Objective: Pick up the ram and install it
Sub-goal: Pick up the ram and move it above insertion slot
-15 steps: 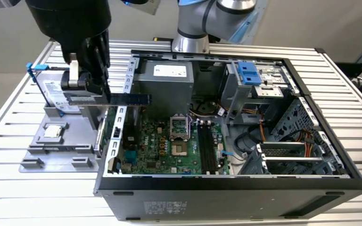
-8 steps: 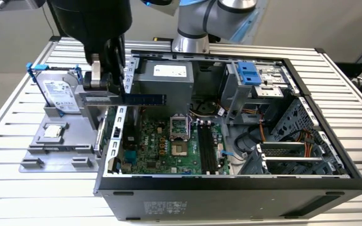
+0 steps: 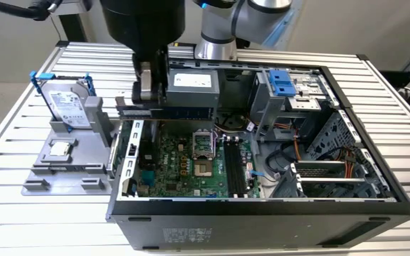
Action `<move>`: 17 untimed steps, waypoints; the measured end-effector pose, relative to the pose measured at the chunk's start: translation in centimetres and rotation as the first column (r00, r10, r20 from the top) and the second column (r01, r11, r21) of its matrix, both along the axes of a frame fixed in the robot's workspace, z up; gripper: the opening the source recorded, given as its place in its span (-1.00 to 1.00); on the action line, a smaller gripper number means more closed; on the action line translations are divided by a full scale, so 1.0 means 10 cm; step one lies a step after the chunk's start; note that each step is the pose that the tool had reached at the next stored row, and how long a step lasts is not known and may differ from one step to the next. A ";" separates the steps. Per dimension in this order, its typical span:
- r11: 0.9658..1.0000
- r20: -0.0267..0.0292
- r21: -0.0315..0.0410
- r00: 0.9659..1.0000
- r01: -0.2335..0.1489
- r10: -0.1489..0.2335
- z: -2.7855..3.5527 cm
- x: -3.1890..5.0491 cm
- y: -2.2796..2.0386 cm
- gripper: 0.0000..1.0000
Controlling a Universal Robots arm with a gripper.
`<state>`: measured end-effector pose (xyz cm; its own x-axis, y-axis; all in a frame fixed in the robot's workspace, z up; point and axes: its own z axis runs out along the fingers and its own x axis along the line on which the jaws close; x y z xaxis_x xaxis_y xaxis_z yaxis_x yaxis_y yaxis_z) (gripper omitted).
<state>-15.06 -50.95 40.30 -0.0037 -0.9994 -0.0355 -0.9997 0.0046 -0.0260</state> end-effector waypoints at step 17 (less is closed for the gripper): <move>1.000 0.000 0.000 1.000 0.000 0.000 -0.011 0.774 0.000 -1.00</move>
<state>-7.32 -50.95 40.19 -0.0037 -0.9994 -0.0353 -0.9997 0.0046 -0.0259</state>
